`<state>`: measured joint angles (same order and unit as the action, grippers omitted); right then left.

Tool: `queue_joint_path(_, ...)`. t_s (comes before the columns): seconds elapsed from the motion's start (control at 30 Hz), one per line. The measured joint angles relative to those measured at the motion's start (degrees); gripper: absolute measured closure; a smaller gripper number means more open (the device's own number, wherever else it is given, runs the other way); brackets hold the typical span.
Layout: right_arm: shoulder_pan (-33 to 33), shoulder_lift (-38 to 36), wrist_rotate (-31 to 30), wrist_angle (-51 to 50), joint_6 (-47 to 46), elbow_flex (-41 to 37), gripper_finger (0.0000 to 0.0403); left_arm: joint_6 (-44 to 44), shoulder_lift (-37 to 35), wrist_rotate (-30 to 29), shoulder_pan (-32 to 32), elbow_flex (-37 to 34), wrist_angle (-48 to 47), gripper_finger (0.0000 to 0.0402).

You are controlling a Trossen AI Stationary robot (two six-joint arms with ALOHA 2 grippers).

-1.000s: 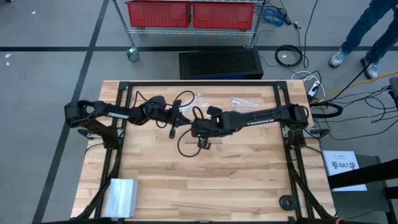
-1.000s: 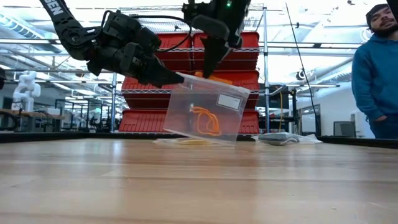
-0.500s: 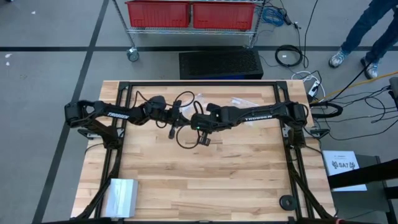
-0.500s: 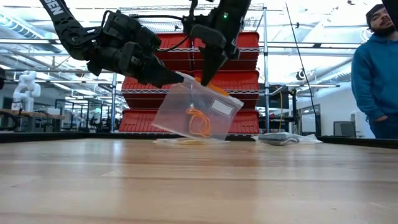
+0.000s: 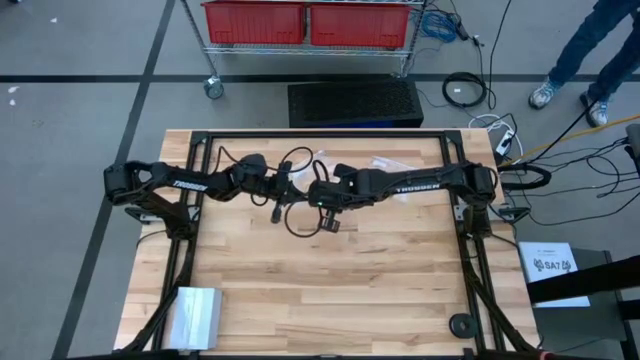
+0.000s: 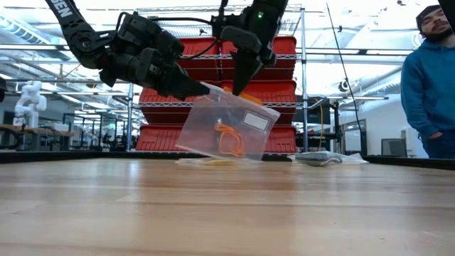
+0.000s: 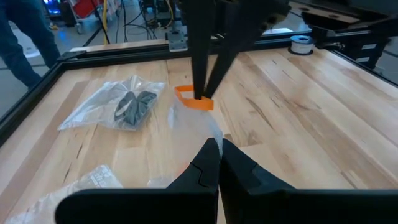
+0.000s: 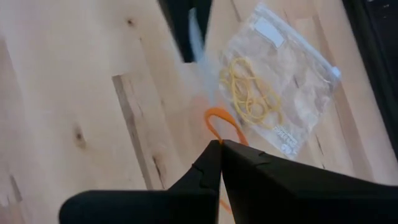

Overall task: Sort rubber bands
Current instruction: Put the orange rubber band into the zip bag

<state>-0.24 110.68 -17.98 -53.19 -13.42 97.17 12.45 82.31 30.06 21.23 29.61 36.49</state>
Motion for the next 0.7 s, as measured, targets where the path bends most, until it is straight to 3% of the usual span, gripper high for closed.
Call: queue_joint_path(0.7,-1.0,-0.8,-1.4,-0.4,1.1,0.0,0.0403,0.3,0.0,0.0,0.0,0.0,-0.2,0.04)
